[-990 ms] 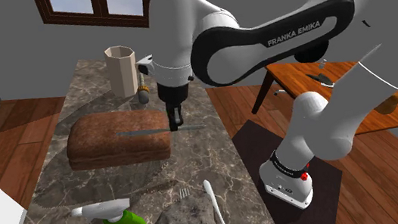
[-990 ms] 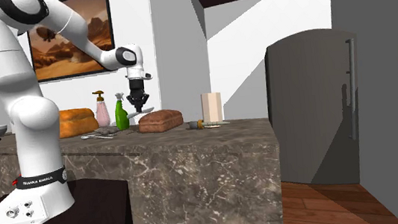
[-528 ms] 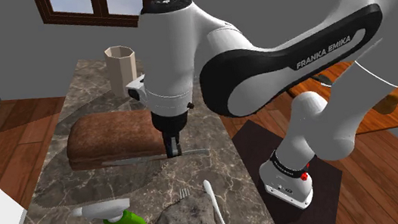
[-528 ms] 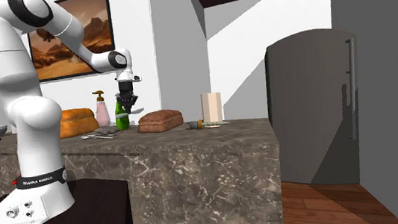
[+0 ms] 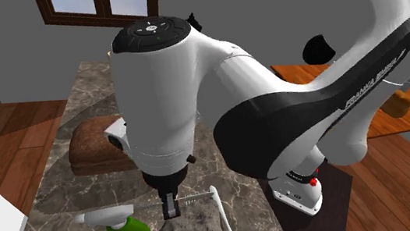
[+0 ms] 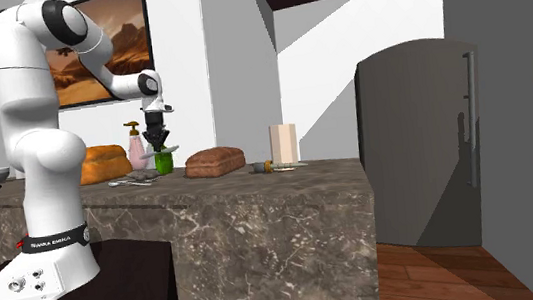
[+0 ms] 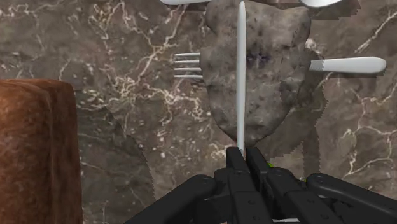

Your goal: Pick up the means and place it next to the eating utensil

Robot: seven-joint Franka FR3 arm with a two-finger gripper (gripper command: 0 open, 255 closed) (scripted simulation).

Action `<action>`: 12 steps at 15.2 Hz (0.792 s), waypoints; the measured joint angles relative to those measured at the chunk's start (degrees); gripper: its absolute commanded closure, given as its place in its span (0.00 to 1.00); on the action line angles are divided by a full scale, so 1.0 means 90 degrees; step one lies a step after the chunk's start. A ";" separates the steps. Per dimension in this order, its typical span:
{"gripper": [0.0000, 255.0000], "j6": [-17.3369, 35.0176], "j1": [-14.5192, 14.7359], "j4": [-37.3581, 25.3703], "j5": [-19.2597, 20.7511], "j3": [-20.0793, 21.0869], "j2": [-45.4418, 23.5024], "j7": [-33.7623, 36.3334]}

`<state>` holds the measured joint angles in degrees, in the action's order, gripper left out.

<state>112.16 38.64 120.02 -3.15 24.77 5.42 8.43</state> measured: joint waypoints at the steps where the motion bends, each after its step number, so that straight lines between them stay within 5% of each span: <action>1: 1.00 0.0011 0.0060 -0.0081 0.0029 0.0083 -0.0098 0.0161; 12: 1.00 -0.0432 0.1009 -0.2101 0.0899 0.0823 -0.1891 0.2129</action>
<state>108.28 47.72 101.11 4.93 32.17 -11.60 27.59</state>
